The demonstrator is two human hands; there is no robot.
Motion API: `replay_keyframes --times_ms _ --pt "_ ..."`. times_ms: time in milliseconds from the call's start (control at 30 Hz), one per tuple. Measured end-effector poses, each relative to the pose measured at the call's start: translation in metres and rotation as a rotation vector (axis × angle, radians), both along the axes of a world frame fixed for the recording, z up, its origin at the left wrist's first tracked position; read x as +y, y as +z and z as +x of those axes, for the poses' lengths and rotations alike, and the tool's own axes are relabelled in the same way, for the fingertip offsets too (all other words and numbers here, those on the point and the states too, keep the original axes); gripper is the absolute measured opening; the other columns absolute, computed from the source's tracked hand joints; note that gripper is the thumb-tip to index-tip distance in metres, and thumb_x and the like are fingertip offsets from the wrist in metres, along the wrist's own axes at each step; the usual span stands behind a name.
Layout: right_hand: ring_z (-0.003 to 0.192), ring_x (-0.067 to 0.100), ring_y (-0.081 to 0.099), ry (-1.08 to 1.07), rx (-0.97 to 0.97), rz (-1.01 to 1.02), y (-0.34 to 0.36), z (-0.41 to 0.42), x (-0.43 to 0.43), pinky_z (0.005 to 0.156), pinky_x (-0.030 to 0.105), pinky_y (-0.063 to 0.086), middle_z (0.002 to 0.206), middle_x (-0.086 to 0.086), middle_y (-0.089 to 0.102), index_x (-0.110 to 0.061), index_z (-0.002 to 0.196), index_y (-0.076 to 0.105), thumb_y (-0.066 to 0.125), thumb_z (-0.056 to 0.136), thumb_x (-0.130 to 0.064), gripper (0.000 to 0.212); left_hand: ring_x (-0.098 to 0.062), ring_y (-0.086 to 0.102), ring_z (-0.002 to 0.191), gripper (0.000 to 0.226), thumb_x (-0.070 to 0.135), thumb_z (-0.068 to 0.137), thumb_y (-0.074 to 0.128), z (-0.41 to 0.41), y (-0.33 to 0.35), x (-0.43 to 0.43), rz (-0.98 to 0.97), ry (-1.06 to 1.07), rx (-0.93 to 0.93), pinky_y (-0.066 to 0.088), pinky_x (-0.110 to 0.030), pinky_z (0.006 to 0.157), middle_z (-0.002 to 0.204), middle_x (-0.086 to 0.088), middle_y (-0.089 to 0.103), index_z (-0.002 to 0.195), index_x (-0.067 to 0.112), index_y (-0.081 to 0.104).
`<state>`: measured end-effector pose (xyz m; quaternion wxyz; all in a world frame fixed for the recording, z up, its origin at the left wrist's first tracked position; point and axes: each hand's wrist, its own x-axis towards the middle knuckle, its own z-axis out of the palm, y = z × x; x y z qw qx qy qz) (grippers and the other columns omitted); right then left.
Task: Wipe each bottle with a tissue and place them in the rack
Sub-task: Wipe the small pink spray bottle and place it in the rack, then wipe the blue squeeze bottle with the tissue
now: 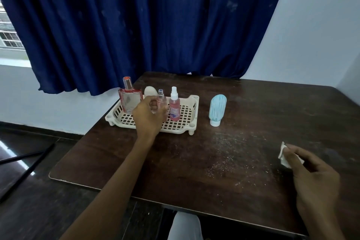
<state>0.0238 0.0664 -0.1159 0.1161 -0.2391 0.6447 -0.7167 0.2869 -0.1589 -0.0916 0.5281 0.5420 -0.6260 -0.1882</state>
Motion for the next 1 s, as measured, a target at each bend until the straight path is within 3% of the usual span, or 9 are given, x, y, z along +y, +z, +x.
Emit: replay_keyframes --times_ms 167,300,467,633,800,900,1000 --pt "0.067 -0.008 0.063 -0.015 0.01 -0.006 -0.0028 -0.0028 -0.0016 0.064 0.002 0.047 0.092 -0.002 0.073 -0.017 0.103 0.076 0.073 0.087 -0.016 0.016 0.002 0.057 0.079 0.033 0.019 0.08 0.081 -0.0017 -0.0017 -0.0034 0.009 0.028 -0.026 0.04 -0.006 0.07 0.095 0.009 0.067 0.111 0.014 0.068" --pt "0.076 0.0 0.065 -0.021 0.016 0.007 -0.0052 -0.0025 -0.0031 0.069 0.005 0.05 0.092 -0.003 0.075 -0.02 0.101 0.077 0.075 0.086 -0.019 0.015 -0.006 0.063 0.085 0.036 0.019 0.079 0.082 -0.0025 -0.0015 -0.0047 0.009 0.028 -0.016 0.049 -0.015 0.075 0.098 0.005 0.07 0.111 0.013 0.067" --pt "0.071 -0.005 0.064 -0.027 0.015 0.011 -0.0036 -0.003 -0.0029 0.066 0.003 0.048 0.091 -0.008 0.074 -0.018 0.101 0.077 0.075 0.086 -0.019 0.016 -0.004 0.061 0.083 0.039 0.018 0.077 0.084 -0.0053 -0.0007 -0.0042 0.046 0.029 -0.022 0.043 -0.01 0.069 0.096 0.008 0.068 0.112 0.014 0.067" --pt "0.074 -0.003 0.065 -0.023 0.002 0.006 -0.0027 -0.0023 -0.003 0.067 0.004 0.049 0.091 -0.004 0.074 -0.017 0.102 0.077 0.075 0.086 -0.02 0.016 -0.008 0.064 0.086 0.039 0.016 0.075 0.086 -0.0036 -0.0054 -0.0026 0.054 0.048 -0.042 0.052 -0.022 0.078 0.098 0.003 0.071 0.109 0.013 0.067" --pt "0.067 -0.006 0.064 -0.016 -0.016 -0.008 -0.0021 -0.0018 -0.0039 0.064 0.003 0.048 0.082 -0.013 0.074 -0.019 0.102 0.076 0.075 0.086 -0.017 0.016 -0.008 0.065 0.085 0.041 0.017 0.072 0.088 -0.0004 -0.0077 -0.0033 0.072 0.043 -0.037 0.056 -0.029 0.081 0.096 0.004 0.071 0.106 0.015 0.066" --pt "0.067 -0.006 0.063 -0.016 -0.016 -0.012 -0.0015 -0.0018 -0.0042 0.064 0.003 0.047 0.085 -0.011 0.073 -0.02 0.101 0.076 0.076 0.085 -0.016 0.016 -0.007 0.065 0.085 0.042 0.018 0.07 0.088 0.0008 -0.0087 -0.002 0.081 0.035 -0.021 0.056 -0.027 0.081 0.095 0.004 0.071 0.106 0.015 0.066" --pt "0.065 -0.008 0.062 -0.011 -0.015 -0.014 -0.0006 -0.0008 -0.0036 0.062 0.002 0.046 0.076 -0.017 0.073 -0.022 0.1 0.076 0.075 0.085 -0.016 0.016 -0.008 0.065 0.084 0.042 0.018 0.071 0.088 0.0043 -0.0091 0.0017 0.079 0.024 -0.007 0.054 -0.023 0.08 0.093 0.004 0.069 0.107 0.014 0.066"
